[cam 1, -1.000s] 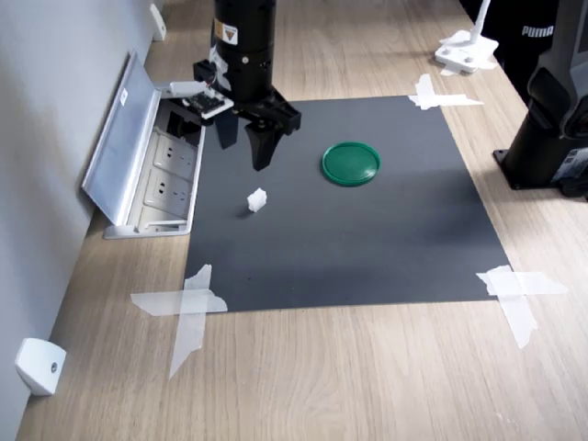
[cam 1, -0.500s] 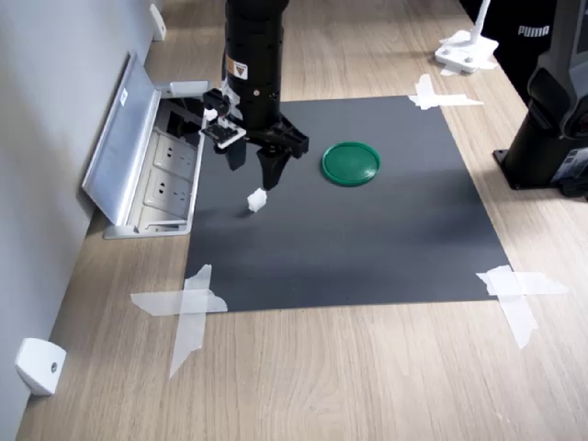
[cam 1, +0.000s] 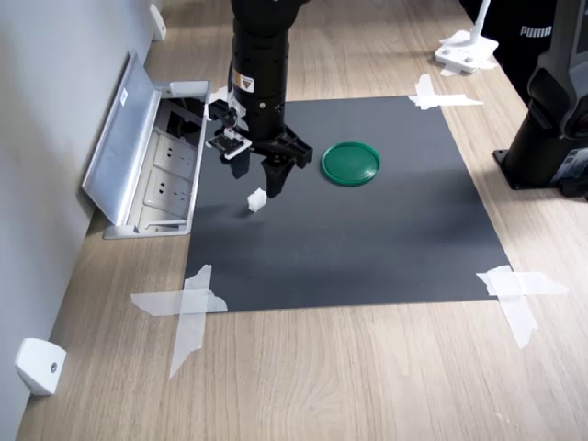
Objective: Grasp a white terminal and put it on the green lid.
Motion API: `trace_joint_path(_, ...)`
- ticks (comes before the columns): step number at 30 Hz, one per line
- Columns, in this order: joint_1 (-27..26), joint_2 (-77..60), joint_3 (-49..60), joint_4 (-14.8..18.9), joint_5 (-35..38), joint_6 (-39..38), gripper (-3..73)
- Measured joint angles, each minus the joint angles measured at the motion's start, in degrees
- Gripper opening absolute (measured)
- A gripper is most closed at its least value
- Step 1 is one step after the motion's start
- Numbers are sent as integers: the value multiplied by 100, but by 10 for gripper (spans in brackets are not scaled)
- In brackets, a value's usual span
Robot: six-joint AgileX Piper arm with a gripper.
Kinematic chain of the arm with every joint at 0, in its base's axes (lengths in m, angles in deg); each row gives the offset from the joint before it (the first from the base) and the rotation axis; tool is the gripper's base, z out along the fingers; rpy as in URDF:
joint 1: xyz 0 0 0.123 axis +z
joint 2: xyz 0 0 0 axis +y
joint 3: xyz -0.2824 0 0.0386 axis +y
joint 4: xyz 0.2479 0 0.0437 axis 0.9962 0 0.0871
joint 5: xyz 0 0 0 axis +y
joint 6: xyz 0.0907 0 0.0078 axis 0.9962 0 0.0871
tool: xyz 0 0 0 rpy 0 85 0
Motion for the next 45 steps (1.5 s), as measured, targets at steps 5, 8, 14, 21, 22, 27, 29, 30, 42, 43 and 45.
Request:
trace_joint_path(5,0,220,11,-40,-29,0,619)
trace_joint_path(8,0,268,11,-54,-126,0,619)
trace_joint_path(14,193,396,11,-142,-168,-5,619)
trace_joint_path(21,276,429,11,-344,-206,294,590)
trace_joint_path(22,271,429,11,-396,-206,322,583)
trace_joint_path(27,234,431,11,-425,-206,411,558)
trace_joint_path(29,182,431,11,-413,-212,411,557)
trace_joint_path(30,160,431,11,-413,-212,397,556)
trace_joint_path(42,145,462,11,-407,-225,527,216)
trace_joint_path(43,145,469,11,-407,-225,556,159)
trace_joint_path(45,145,475,11,-394,-220,610,91)
